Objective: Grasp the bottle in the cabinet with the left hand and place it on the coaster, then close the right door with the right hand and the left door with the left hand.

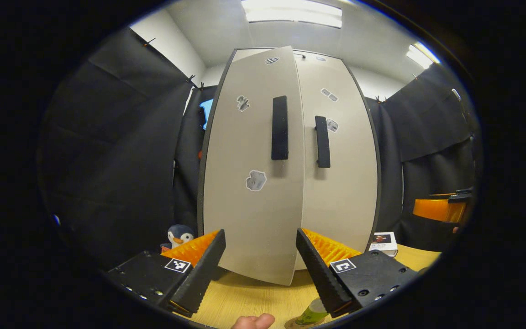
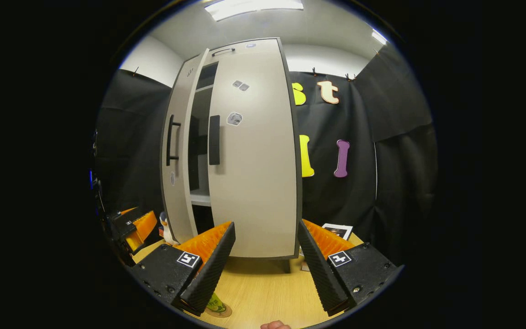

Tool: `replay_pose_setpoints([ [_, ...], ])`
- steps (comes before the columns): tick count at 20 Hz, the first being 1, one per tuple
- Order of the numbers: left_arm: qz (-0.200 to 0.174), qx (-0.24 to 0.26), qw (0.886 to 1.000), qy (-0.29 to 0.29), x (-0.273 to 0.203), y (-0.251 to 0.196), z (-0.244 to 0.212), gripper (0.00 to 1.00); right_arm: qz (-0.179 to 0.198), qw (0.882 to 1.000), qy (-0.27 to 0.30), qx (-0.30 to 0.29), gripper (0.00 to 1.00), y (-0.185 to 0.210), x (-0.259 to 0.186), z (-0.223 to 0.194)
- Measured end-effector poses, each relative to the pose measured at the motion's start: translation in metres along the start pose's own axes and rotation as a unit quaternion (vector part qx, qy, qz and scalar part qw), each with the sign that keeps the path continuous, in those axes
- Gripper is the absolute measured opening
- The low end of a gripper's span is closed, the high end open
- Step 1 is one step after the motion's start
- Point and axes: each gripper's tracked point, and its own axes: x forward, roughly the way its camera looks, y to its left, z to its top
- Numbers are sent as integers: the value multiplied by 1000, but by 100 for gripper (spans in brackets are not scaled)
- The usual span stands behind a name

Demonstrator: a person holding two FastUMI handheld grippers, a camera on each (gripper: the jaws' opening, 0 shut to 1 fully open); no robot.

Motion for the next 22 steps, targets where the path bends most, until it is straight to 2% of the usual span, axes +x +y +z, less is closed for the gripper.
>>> replay_pose_setpoints([
  [4,0,-11,1000,3,-1,1,-2,95,2,1000,6,3,84,2,1,-6],
  [5,-1,-11,1000,2,-1,1,0,99,1,1000,9,4,84,2,0,-8],
  [6,-3,-10,1000,2,-1,1,-1,95,1,1000,11,5,84,2,0,-9],
  [9,11,-4,1000,0,-1,8,0,95,0,1000,16,6,84,2,-2,-13],
  [22,-4,5,1000,-10,6,-3,7,95,-1,1000,-4,19,84,-2,3,3],
])
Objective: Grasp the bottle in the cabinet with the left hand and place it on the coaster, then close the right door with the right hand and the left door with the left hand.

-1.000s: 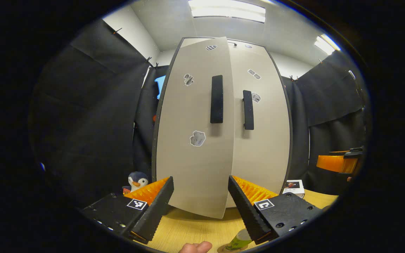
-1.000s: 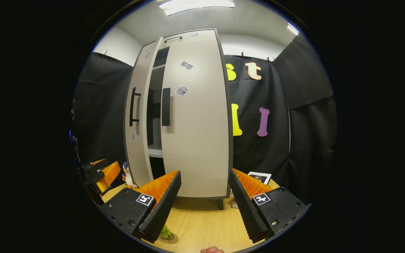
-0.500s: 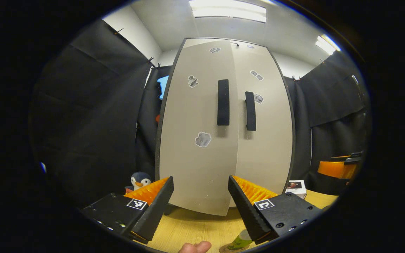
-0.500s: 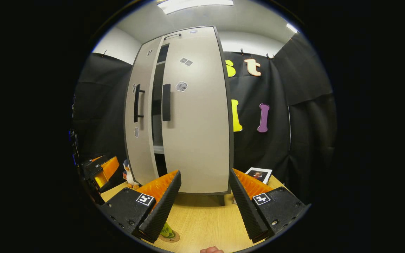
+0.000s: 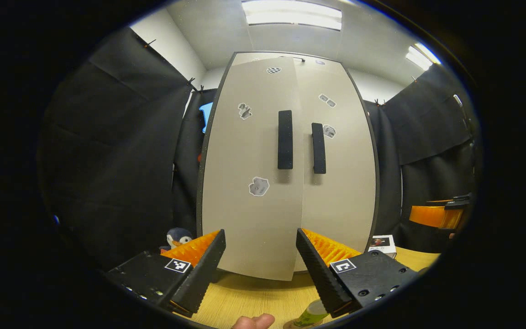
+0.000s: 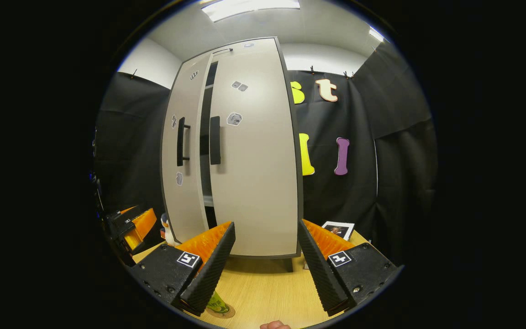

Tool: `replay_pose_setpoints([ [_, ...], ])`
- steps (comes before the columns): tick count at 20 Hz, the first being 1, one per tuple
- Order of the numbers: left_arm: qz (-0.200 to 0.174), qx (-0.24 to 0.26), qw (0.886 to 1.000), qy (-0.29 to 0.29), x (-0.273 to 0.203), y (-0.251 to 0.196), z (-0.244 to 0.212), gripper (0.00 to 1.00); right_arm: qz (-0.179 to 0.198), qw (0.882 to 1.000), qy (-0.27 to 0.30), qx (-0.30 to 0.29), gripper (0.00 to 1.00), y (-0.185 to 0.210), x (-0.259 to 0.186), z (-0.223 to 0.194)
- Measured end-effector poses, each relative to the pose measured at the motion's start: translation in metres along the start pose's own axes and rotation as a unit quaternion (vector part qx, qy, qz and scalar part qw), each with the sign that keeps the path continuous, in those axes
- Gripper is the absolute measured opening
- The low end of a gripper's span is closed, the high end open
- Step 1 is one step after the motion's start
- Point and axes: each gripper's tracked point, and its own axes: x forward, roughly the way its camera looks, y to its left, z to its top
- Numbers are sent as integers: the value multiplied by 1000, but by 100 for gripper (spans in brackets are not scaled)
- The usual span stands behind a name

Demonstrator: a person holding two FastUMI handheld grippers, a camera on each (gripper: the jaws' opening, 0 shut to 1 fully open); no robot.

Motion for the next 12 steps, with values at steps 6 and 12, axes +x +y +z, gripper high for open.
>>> replay_pose_setpoints([
  [6,-4,3,1000,5,4,0,-1,95,-2,1000,-14,8,84,-4,4,12],
  [12,-4,3,1000,5,4,2,-3,95,-1,1000,-17,7,84,-2,4,14],
])
